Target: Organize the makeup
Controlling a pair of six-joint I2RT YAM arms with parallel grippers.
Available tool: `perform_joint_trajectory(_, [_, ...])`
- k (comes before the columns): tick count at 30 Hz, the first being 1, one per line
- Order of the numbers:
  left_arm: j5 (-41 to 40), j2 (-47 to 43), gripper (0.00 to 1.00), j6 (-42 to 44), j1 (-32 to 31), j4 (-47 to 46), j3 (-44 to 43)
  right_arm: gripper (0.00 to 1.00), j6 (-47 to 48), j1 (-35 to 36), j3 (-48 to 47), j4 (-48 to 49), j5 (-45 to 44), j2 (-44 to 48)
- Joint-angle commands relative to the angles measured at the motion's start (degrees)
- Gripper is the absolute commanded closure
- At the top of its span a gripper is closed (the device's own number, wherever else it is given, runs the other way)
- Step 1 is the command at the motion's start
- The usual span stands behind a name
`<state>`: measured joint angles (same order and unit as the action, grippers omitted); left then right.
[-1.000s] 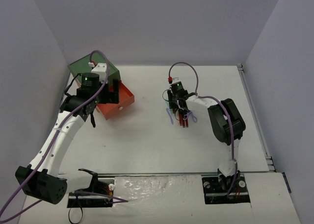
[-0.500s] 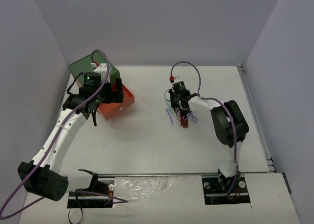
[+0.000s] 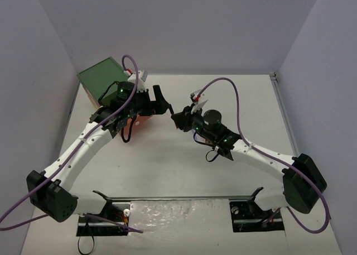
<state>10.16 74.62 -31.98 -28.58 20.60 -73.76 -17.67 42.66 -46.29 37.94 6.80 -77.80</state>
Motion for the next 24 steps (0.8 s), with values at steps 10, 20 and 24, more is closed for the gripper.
perform_joint_trajectory(10, [-2.9,0.0,0.31,-8.2,-6.4,-14.5,0.7,1.00,-3.2,0.5,4.9,15.2,1.1,7.3])
perform_joint_trajectory(20, [-3.0,2.6,0.64,-8.6,-8.0,-15.7,0.4,1.00,-4.1,0.5,5.7,16.7,0.9,7.3])
perform_joint_trajectory(24, [-2.8,2.8,0.89,-8.5,-8.3,-16.2,0.5,0.98,-4.1,0.6,5.7,16.7,0.5,7.0])
